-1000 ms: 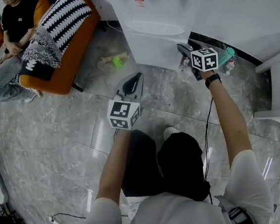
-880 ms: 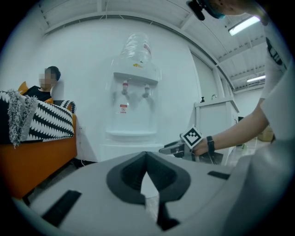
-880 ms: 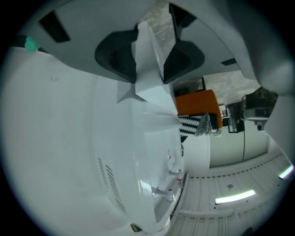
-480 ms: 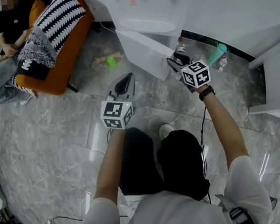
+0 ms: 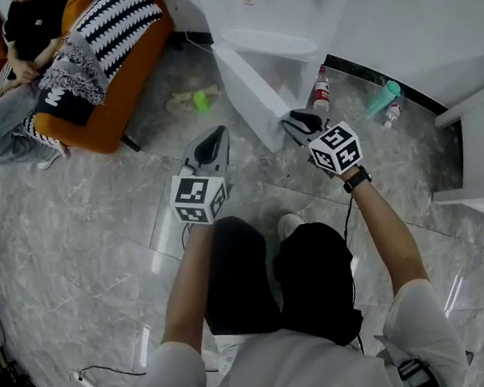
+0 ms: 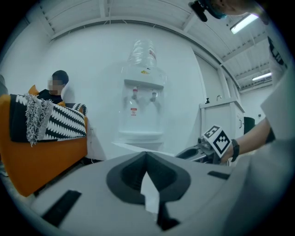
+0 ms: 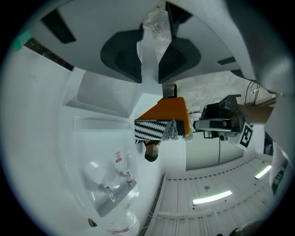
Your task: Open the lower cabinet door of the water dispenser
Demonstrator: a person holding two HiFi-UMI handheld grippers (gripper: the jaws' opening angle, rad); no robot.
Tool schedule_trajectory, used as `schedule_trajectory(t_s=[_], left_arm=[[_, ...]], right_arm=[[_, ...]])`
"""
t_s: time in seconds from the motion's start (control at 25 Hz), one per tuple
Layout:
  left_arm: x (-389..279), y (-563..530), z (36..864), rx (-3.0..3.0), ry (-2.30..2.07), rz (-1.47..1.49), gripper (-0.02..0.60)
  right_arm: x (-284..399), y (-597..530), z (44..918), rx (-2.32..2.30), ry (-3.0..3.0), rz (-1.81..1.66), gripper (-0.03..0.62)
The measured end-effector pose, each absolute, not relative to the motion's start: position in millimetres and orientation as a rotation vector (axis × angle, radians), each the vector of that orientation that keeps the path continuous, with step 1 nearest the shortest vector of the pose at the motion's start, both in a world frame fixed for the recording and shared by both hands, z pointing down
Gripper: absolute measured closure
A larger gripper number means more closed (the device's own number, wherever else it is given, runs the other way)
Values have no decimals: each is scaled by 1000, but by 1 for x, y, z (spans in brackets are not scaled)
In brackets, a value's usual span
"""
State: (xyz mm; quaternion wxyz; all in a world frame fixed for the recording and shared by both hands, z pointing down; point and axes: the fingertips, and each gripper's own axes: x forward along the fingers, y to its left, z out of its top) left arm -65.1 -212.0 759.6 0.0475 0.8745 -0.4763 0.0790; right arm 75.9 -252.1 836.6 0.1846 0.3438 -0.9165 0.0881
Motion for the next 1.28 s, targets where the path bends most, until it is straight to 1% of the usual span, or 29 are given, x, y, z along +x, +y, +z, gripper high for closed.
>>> schedule_trajectory(t_s=[0.4, 0.88, 1.12, 1.28], left_arm=[[-99, -205, 760, 2621, -1524, 196, 574], [-152, -202, 758, 2531, -1657, 174, 574], [-183, -201, 755, 2487, -1744, 161, 574], [-207, -194, 753, 2446, -1808, 156, 574]], right_arm=[[26, -230, 836, 815, -2635, 232, 479], [-63, -213, 838, 566, -2688, 160, 480], [-117, -224, 838, 516, -2706, 61, 533], [-158, -233, 837, 515, -2724, 29, 534]])
